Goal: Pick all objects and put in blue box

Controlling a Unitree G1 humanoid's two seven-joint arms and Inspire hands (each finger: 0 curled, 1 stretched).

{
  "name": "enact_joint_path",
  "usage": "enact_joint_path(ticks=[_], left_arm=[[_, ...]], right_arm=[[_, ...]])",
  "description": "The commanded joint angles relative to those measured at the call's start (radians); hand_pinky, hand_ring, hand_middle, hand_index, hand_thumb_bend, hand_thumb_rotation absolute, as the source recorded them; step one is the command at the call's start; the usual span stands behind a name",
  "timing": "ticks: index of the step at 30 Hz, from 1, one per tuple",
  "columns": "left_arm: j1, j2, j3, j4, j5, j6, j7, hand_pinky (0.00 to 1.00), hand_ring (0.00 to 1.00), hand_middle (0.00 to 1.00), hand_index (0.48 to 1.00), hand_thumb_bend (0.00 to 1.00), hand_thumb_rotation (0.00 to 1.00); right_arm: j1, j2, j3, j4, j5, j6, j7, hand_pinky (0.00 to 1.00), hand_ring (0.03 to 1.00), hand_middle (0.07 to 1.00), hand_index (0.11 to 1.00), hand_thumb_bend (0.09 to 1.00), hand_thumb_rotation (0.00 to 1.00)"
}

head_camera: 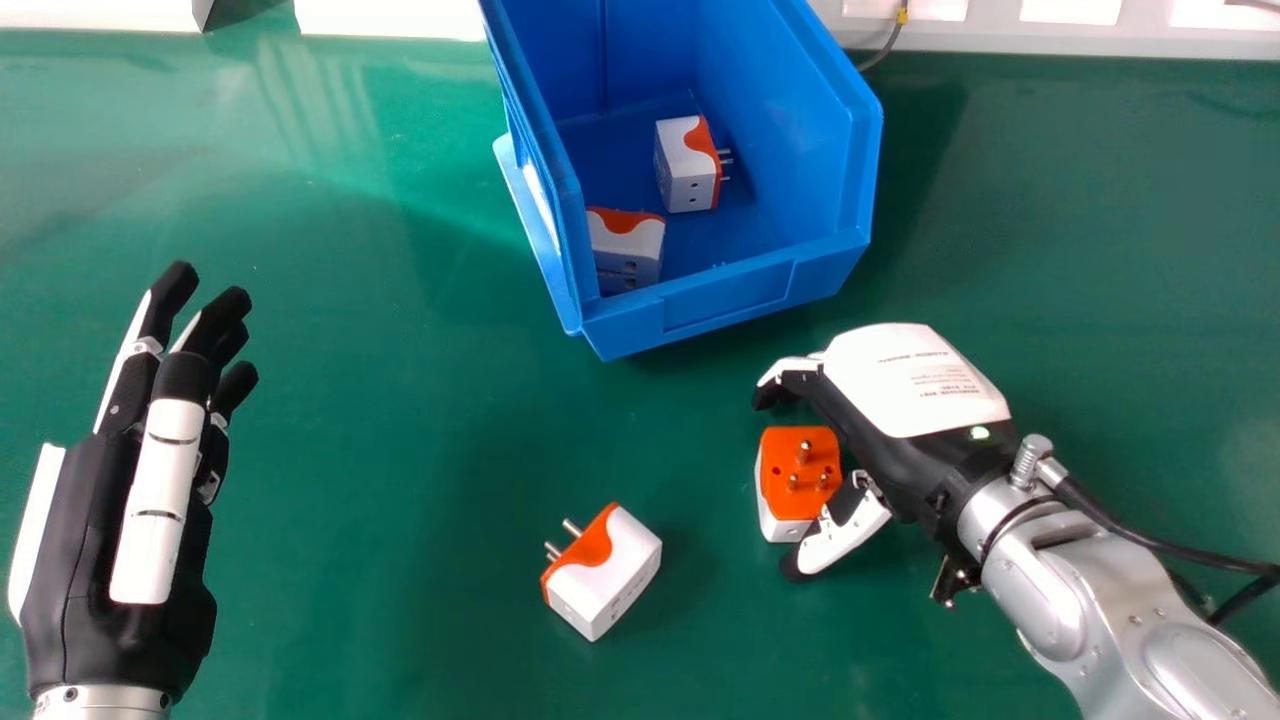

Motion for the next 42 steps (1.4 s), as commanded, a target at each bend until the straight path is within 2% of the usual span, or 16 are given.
enact_joint_path(ticks=[1,2,4,7,11,14,21,23,25,26,30,36,42], left_arm=[[-0.002,0.011,0.009,-0.009,-0.006,-0.009,-0.002,0.95,0.95,0.91,0.945,0.64,0.77],[-0.001,0.01,0.008,-0.014,-0.004,-0.006,0.002,0.95,0.95,0.91,0.945,0.64,0.77],[0.0,0.009,0.008,-0.016,-0.002,-0.005,0.004,0.95,0.95,0.91,0.945,0.64,0.77],[-0.001,0.012,0.008,-0.011,-0.001,-0.009,-0.002,0.95,0.95,0.91,0.945,0.65,0.77],[0.0,0.015,0.01,-0.008,-0.002,-0.012,-0.007,0.96,0.95,0.92,0.946,0.65,0.78],[0.001,0.013,0.012,-0.008,0.0,-0.013,-0.003,0.96,0.96,0.92,0.95,0.65,0.78],[0.001,0.011,0.009,-0.019,-0.009,-0.002,-0.006,0.96,0.96,0.92,0.949,0.65,0.78],[0.001,0.011,0.01,-0.02,-0.009,-0.002,-0.006,0.96,0.96,0.92,0.948,0.66,0.78],[0.008,0.01,0.006,-0.031,0.004,-0.003,0.0,0.96,0.95,0.92,0.948,0.66,0.78],[0.009,0.01,0.006,-0.029,0.005,-0.005,-0.001,0.96,0.96,0.92,0.948,0.66,0.78],[0.003,0.013,0.012,-0.007,-0.006,-0.012,-0.012,0.96,0.96,0.92,0.95,0.66,0.79],[0.004,0.012,0.013,-0.004,0.0,-0.017,-0.011,0.97,0.96,0.93,0.954,0.67,0.79],[0.008,0.009,0.008,-0.022,0.001,-0.009,-0.006,0.98,0.97,0.93,0.953,0.66,0.79]], right_arm=[[0.062,-0.038,0.006,0.081,-0.018,0.042,0.047,0.48,0.566,0.636,0.643,0.73,0.03],[0.061,-0.039,0.004,0.08,-0.014,0.04,0.047,0.44,0.539,0.619,0.619,0.682,0.03],[0.062,-0.041,0.001,0.076,-0.004,0.033,0.046,0.44,0.539,0.619,0.619,0.682,0.03],[0.06,-0.043,0.0,0.077,0.006,0.026,0.039,0.4,0.502,0.587,0.581,0.614,0.02],[0.059,-0.043,0.0,0.061,0.008,0.042,0.065,0.38,0.491,0.575,0.57,0.589,0.01],[0.062,-0.044,-0.002,0.044,0.008,0.049,0.075,0.35,0.474,0.558,0.556,0.554,0.01],[0.054,-0.048,-0.002,0.037,0.01,0.043,0.092,0.33,0.453,0.543,0.549,0.523,0.0],[0.054,-0.048,-0.002,0.037,0.01,0.043,0.092,0.32,0.446,0.539,0.545,0.511,0.0],[0.059,-0.053,-0.004,0.019,0.01,0.031,0.086,0.32,0.443,0.537,0.543,0.507,0.0],[0.061,-0.056,-0.005,0.013,0.011,0.025,0.084,0.32,0.44,0.534,0.544,0.504,0.0],[0.062,-0.054,-0.007,-0.006,0.012,0.037,0.103,0.31,0.438,0.531,0.544,0.501,0.0],[0.068,-0.051,-0.011,-0.027,0.012,0.04,0.106,0.31,0.434,0.529,0.541,0.496,0.0],[0.097,-0.053,-0.029,-0.089,0.028,0.047,0.107,0.31,0.432,0.527,0.54,0.494,0.0]])
